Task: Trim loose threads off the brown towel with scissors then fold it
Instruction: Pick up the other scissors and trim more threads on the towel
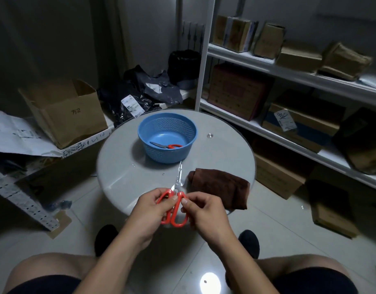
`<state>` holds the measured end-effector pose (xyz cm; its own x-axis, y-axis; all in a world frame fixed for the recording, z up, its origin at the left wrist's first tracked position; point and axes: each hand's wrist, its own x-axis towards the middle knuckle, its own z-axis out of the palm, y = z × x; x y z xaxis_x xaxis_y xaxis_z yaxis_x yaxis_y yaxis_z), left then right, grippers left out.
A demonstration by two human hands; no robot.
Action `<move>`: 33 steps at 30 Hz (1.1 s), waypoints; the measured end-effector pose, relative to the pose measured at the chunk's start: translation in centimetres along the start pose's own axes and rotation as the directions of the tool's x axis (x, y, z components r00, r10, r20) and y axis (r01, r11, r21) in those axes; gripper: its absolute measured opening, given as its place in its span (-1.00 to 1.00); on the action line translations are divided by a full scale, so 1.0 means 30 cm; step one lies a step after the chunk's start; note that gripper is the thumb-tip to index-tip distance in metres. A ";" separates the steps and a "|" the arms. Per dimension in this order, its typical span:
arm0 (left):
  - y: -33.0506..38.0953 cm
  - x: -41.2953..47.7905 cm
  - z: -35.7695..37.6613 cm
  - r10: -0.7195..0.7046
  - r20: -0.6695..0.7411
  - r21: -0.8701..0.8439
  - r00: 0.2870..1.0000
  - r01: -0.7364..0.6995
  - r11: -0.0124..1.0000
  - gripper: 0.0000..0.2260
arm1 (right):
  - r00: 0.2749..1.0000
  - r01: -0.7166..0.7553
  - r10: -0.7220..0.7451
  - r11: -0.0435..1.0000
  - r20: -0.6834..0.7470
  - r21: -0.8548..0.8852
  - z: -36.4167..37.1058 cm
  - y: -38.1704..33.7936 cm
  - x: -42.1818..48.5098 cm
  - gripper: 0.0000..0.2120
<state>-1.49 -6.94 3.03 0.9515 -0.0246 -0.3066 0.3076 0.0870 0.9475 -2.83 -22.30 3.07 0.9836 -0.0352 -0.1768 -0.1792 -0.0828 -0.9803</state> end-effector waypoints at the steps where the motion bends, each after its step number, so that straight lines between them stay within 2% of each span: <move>1: 0.004 -0.004 0.012 -0.007 0.019 0.004 1.000 0.007 1.000 -0.89 | 1.000 0.009 -0.009 1.000 -0.003 -0.016 -0.010 0.004 -0.005 -0.87; 6: 0.027 -0.030 0.058 0.004 0.083 0.124 0.997 -0.014 0.992 -0.65 | 0.993 0.087 -0.101 0.979 -0.064 -0.186 -0.045 0.018 -0.056 -0.87; 10: 0.050 -0.034 0.039 0.051 0.033 0.327 0.998 -0.059 0.943 -0.51 | 0.983 0.136 -0.158 0.967 -0.088 -0.216 -0.078 0.017 -0.090 -0.87; 14: 0.057 -0.055 0.049 0.081 0.048 0.356 0.996 -0.093 0.930 -0.55 | 0.983 0.095 -0.112 0.988 -0.146 -0.122 -0.080 0.028 -0.100 -0.89; 17: 0.045 -0.072 0.081 0.092 0.046 0.277 0.995 -0.101 0.955 -0.71 | 0.981 0.078 -0.085 0.996 -0.177 -0.048 -0.090 0.033 -0.098 -0.88; 19: 0.037 -0.073 0.092 0.110 0.031 0.236 0.993 -0.114 0.965 -0.70 | 0.984 0.043 -0.042 0.999 -0.174 0.003 -0.105 0.032 -0.100 -0.87; 21: 0.038 -0.073 0.095 0.148 0.016 0.260 0.989 -0.147 0.954 -0.69 | 0.929 0.007 0.011 0.999 -0.370 0.047 -0.145 0.037 -0.091 -0.87; 23: 0.036 -0.072 0.090 0.178 0.003 0.302 0.984 -0.171 0.938 -0.64 | 0.763 -0.011 0.030 0.999 -0.646 0.033 -0.214 0.042 -0.076 -0.93; 24: 0.035 -0.073 0.087 0.185 -0.003 0.300 0.983 -0.176 0.938 -0.62 | 0.693 -0.039 0.042 0.999 -0.719 0.021 -0.249 0.044 -0.066 -0.90; 25: 0.032 -0.074 0.085 0.188 -0.007 0.292 0.982 -0.177 0.940 -0.60 | 0.672 -0.090 0.070 0.996 -0.737 0.013 -0.280 0.048 -0.050 -0.78; 27: 0.027 -0.080 0.090 0.180 -0.006 0.299 0.984 -0.170 0.939 -0.58 | 0.740 -0.242 0.166 0.970 -0.651 -0.028 -0.316 0.071 -0.001 -0.56; 28: 0.024 -0.083 0.096 0.184 -0.007 0.303 0.983 -0.173 0.937 -0.58 | 0.776 -0.284 0.215 0.958 -0.593 -0.024 -0.319 0.076 0.021 -0.54; 29: 0.019 -0.085 0.104 0.192 -0.012 0.302 0.981 -0.180 0.936 -0.58 | 0.804 -0.286 0.240 0.958 -0.544 0.000 -0.319 0.090 0.045 -0.61; 31: 0.007 -0.088 0.116 0.201 -0.027 0.304 0.979 -0.183 0.935 -0.57 | 0.834 -0.219 0.201 0.975 -0.513 0.025 -0.309 0.105 0.058 -0.85; 33: -0.003 -0.090 0.116 0.194 -0.041 0.317 0.980 -0.171 0.933 -0.57 | 0.881 -0.131 0.141 0.990 -0.451 0.054 -0.294 0.105 0.047 -0.89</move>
<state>-4.08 -10.35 4.08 0.9921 0.0337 -0.1206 0.1252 -0.2306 0.9650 -2.17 -31.41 0.51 0.8327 -0.4916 -0.2549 -0.3052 -0.0233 -0.9520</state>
